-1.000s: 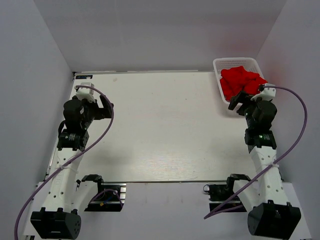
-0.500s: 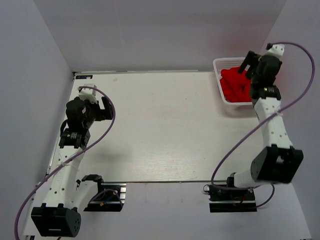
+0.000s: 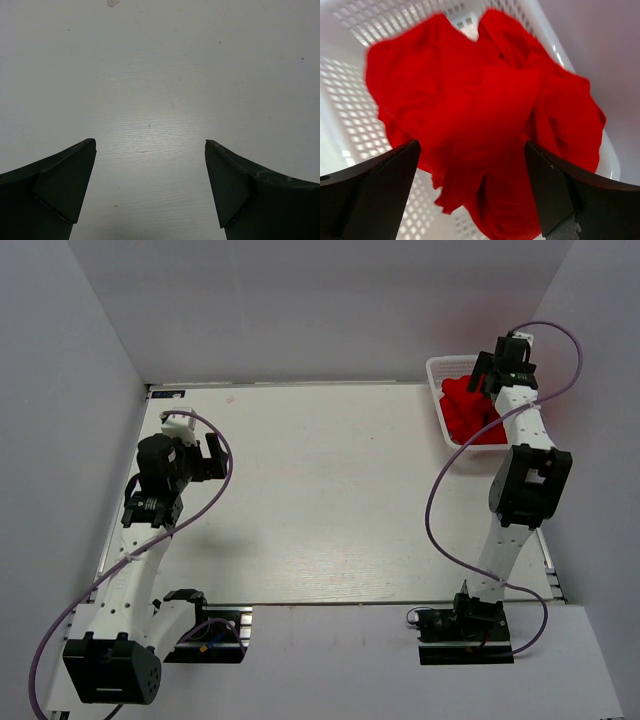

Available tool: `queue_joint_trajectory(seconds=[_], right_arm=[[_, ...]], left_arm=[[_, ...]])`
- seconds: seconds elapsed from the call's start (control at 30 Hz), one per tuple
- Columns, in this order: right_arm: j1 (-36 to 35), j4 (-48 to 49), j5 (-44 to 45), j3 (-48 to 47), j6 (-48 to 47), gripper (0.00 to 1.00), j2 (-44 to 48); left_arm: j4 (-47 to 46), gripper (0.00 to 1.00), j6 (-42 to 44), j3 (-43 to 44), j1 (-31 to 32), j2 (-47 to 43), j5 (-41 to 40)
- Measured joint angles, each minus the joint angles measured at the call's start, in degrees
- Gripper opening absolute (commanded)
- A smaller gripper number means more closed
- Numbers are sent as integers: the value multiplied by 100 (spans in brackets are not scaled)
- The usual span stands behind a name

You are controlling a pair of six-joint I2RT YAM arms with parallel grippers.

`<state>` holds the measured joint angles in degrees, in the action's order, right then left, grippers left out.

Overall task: Fold and stack the t-shirts
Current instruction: Grab crumpled tshirt from bin with the right arm, then move the tshirt to the center of the board

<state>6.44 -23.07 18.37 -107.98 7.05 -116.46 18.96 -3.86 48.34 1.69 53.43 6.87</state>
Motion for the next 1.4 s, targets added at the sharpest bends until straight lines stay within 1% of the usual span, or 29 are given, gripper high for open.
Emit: queue_joint_trajectory(seconds=[0.07,0.1,0.13,0.17,0.23,0.27,0.3,0.33,0.37,0.4,0.43,0.6,0.67,0.8,0.9,1.0,1.13,1.2,1.27,1.33,1.4], right_arm=[[39,-164,2,-50,-15,90,-173],[66,-240,0,-96,-20,88,-236],[81,-278,-4,-133,-26,85,-299],[107,-295,-11,-142,-37,75,-337],[133,-299,-24,-142,-55,70,-378],[144,-295,-46,-142,-66,65,-393],[155,-295,-70,-142,-70,50,-404],[168,-295,-96,-142,-111,44,-413],[175,-282,-125,-142,-120,35,-413],[184,-260,-151,-140,-127,10,-413],[188,-247,-177,-140,-166,1,-413],[190,-227,-297,-162,-173,0,-413],[177,-321,-417,-310,-192,0,-411],[76,-623,-767,-1237,-341,0,-380],[-153,-540,-1139,-1753,-522,0,-48],[-664,-439,-1589,-1921,-704,0,614],[-1714,-199,-2323,-2103,-748,0,1502],[-2275,-50,-2769,-2212,-697,0,1849],[-2669,13,-3058,-2223,-632,0,2094],[-2994,103,-3248,-2090,-566,0,2286],[-3252,267,-3289,-1554,-501,0,2540]], left_arm=[[-11,100,0,0,0,22,-4],[-11,100,0,0,0,28,-4],[-11,100,0,0,0,39,-7],[-13,100,0,0,0,50,-7],[-13,100,0,0,0,87,-7],[-13,100,0,0,0,109,-7],[-11,100,0,0,0,131,-7],[-11,100,0,0,0,153,-7],[-13,100,0,0,-2,168,-7],[-11,100,0,0,-4,184,-7],[-13,100,0,0,-7,197,-7],[-20,100,0,0,-7,212,2],[-48,100,0,0,-9,214,20],[-122,100,0,0,-7,208,66],[-146,100,-2,0,-7,157,79],[-155,100,-22,0,-9,55,68],[-164,100,-98,0,-7,-70,0],[-164,100,-166,0,-9,-107,-42],[-149,100,-245,2,-24,-125,-122],[-103,100,-330,4,-39,-122,-286],[9,100,-431,28,-46,-107,-514]])
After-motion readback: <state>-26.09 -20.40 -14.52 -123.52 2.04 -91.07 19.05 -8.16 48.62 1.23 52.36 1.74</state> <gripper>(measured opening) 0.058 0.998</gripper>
